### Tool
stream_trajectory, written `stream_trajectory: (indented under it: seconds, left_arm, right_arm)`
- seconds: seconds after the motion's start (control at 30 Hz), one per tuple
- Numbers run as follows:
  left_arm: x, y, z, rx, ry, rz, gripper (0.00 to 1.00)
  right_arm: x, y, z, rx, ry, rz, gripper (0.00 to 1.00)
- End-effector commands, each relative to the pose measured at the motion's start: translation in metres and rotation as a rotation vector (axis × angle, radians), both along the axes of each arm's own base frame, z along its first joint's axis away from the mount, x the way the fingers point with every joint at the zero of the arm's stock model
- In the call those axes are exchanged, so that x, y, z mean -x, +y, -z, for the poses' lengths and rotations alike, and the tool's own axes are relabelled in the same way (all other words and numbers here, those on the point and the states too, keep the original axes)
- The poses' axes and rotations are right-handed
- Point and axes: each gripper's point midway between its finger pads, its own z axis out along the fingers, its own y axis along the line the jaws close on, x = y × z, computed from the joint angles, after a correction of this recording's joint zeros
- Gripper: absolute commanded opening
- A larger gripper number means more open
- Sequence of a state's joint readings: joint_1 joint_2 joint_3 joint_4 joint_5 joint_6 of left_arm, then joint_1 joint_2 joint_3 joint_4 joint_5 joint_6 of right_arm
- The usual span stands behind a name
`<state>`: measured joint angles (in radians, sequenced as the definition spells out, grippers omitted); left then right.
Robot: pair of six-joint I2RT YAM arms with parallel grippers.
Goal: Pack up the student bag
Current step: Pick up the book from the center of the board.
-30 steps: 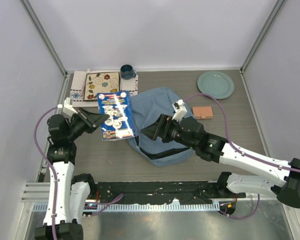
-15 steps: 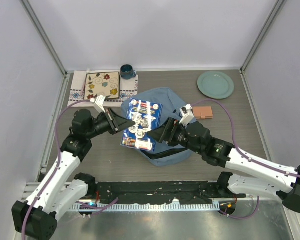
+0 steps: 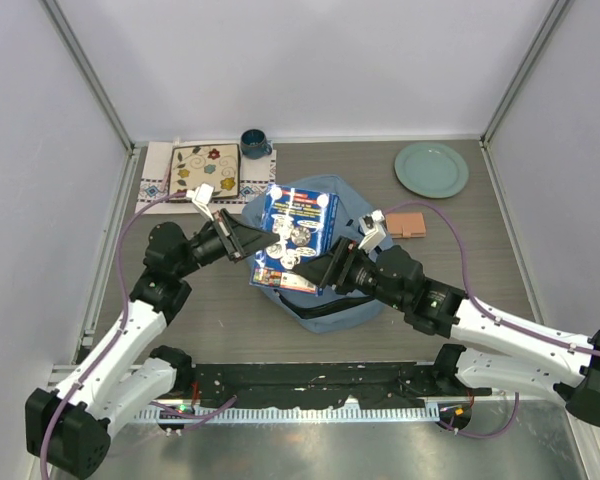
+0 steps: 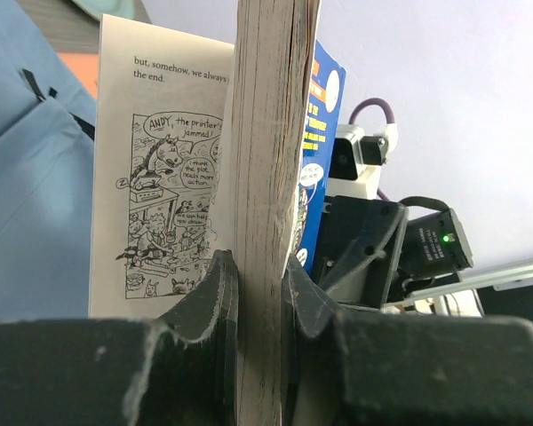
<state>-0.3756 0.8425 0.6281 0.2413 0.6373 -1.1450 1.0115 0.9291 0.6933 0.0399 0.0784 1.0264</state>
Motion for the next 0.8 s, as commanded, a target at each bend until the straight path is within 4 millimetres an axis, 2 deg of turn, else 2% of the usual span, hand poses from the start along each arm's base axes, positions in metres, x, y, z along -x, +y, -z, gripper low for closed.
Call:
stream_trajectory:
  seconds: [0.0,0.07,0.1,0.13,0.2,0.23,0.27,0.3,0.37,0.53,0.77]
  left_arm:
    - [0.011,-0.007,-0.041,0.136,-0.129,0.062,0.00]
    - [0.010,-0.006,-0.042,0.146,-0.137,0.049,0.00]
    - [0.009,-0.006,-0.042,0.144,-0.140,0.046,0.00]
    - [0.010,-0.006,-0.042,0.143,-0.143,0.048,0.00]
    - [0.010,-0.006,-0.044,0.142,-0.150,0.051,0.23]
    - [0.010,-0.006,-0.041,0.135,-0.143,0.047,0.38]
    - [0.008,-0.005,-0.041,0.128,-0.145,0.035,0.62]
    - [0.008,-0.004,-0.042,0.123,-0.151,0.021,0.70]
    - [0.004,0.000,-0.035,0.084,-0.149,-0.021,0.98]
    - [0.001,0.007,-0.035,0.035,-0.170,-0.076,1.00]
    - [-0.004,-0.008,-0.032,0.029,-0.152,0.017,1.00]
  right_arm:
    - [0.007,0.008,-0.036,-0.152,-0.049,-0.047,0.61]
    - [0.008,0.009,-0.037,-0.158,-0.050,-0.055,0.51]
    - [0.009,0.009,-0.040,-0.169,-0.058,-0.060,0.30]
    - [0.010,0.008,-0.043,-0.179,-0.065,-0.060,0.23]
    - [0.012,0.005,-0.044,-0.189,-0.070,-0.060,0.09]
    - [0.012,0.003,-0.044,-0.189,-0.072,-0.054,0.06]
    - [0.013,-0.002,-0.047,-0.200,-0.079,-0.047,0.05]
    - [0.011,-0.006,-0.045,-0.192,-0.078,-0.027,0.01]
    - [0.014,-0.011,-0.046,-0.198,-0.083,-0.026,0.01]
    - [0.027,-0.021,-0.059,-0.231,-0.123,-0.061,0.01]
    - [0.050,-0.017,-0.077,-0.333,-0.161,-0.183,0.01]
